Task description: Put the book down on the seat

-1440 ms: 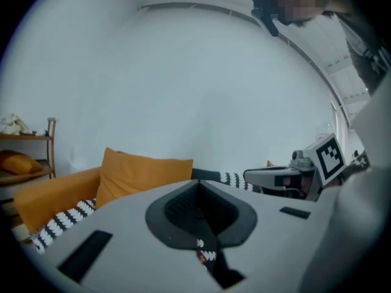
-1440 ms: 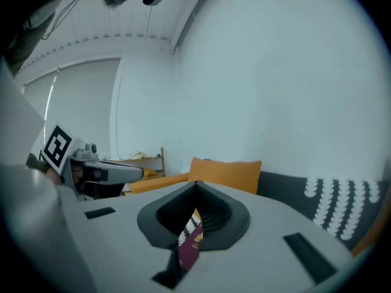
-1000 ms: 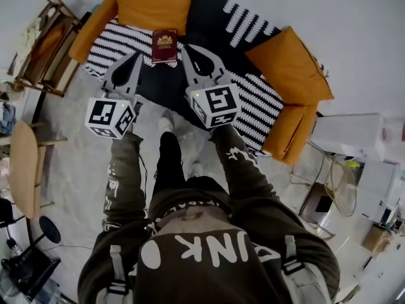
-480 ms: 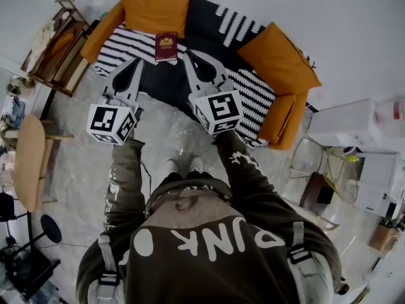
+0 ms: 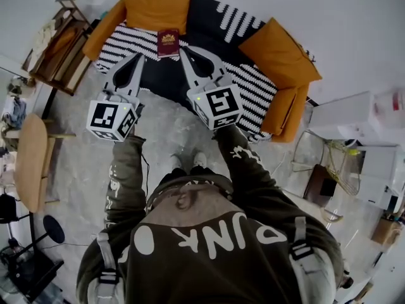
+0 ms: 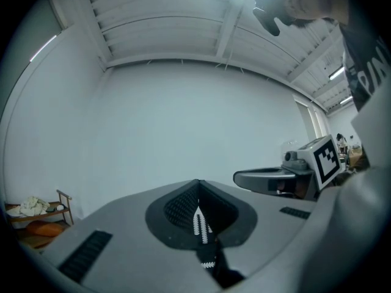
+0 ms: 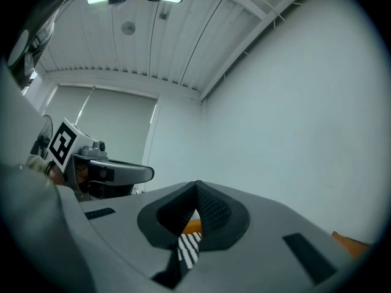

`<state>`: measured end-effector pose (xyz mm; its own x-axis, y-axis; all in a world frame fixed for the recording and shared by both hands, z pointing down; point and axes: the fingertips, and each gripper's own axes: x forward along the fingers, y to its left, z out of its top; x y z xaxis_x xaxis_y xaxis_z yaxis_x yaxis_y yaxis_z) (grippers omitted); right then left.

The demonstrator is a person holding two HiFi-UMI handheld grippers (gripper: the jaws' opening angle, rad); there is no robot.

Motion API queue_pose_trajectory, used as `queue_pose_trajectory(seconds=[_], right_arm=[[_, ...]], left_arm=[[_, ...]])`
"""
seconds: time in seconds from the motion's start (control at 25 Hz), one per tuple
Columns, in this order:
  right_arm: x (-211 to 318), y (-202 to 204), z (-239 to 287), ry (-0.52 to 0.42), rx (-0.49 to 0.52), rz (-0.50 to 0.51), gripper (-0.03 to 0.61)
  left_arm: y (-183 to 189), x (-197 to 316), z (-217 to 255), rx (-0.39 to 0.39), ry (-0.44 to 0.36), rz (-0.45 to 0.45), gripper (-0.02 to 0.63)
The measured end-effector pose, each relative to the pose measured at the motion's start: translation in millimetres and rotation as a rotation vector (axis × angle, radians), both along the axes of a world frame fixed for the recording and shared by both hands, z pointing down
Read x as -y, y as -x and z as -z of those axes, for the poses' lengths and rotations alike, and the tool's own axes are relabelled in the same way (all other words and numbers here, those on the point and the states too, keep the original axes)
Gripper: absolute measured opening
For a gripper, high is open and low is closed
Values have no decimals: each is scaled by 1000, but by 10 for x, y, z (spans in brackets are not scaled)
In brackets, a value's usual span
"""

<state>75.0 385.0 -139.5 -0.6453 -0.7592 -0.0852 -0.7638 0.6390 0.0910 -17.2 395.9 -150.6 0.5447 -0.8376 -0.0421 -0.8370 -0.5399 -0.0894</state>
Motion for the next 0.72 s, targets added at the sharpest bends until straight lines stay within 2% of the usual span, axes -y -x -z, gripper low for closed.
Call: queue_pose_trajectory(seconds=[0.72], right_arm=[[-10,143,145,-38,-6,9,9]], left_arm=[[137,-49,107,-44,-25,-2,3]])
